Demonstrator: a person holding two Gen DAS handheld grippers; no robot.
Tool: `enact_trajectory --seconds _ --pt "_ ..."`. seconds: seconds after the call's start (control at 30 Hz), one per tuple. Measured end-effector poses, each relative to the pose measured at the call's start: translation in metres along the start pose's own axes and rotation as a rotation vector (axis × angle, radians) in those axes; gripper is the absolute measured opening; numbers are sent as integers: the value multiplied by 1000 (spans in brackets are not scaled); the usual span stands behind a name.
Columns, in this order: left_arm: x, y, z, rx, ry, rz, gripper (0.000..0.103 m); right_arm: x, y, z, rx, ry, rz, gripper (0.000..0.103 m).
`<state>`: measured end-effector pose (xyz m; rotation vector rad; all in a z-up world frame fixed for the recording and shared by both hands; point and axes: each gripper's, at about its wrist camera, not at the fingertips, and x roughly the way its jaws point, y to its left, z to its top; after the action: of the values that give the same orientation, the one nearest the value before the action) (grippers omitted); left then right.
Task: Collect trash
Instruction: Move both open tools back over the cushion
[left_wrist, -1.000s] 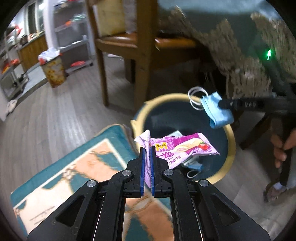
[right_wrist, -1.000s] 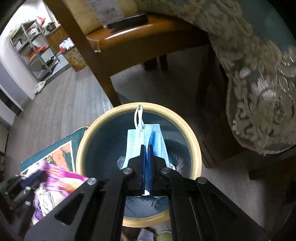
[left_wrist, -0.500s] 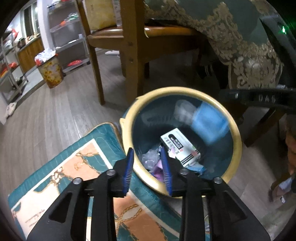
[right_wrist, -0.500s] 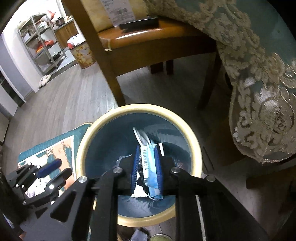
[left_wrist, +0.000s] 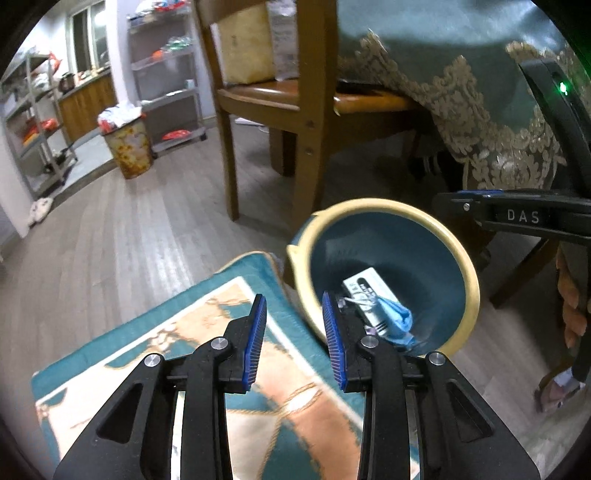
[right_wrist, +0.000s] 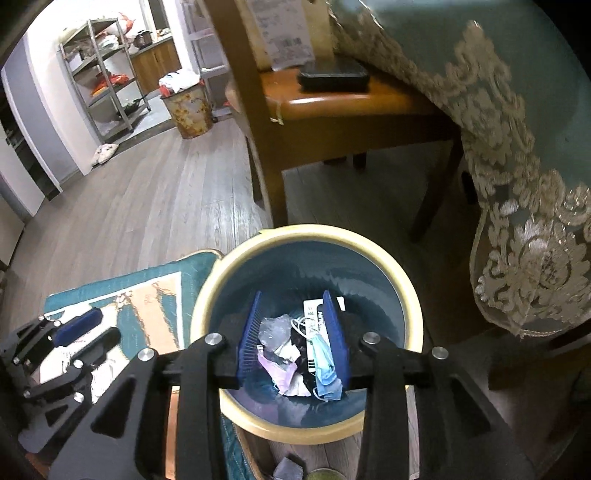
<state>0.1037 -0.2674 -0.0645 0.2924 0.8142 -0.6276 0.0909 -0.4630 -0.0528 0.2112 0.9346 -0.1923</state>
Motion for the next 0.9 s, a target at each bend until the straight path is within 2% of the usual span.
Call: enact_trajectory --seconds 0.07,0.23,0.33,0.43,0.57,0.7,0.9 --pt "-13 10 -3 -19 -12 11 34 -2 8 -1 -7 -1 7 42" --pt "-51 43 -16 -49 -47 63 51 -7 41 -6 -51 -2 32 65" --pt "-73 68 -24 -108 -67 93 59 -12 65 -10 -91 -20 54 83" --pt "-98 98 -36 -181 -94 135 68 -14 87 -15 -118 -23 82 86" --pt "-121 126 -51 -228 -111 209 79 -15 118 -23 -146 -17 126 93" --pt "-143 154 -67 -290 -120 262 80 -13 151 -31 -179 -8 160 95" --pt "-166 192 -91 -356 -118 318 81 6 204 -51 -232 71 198 95"
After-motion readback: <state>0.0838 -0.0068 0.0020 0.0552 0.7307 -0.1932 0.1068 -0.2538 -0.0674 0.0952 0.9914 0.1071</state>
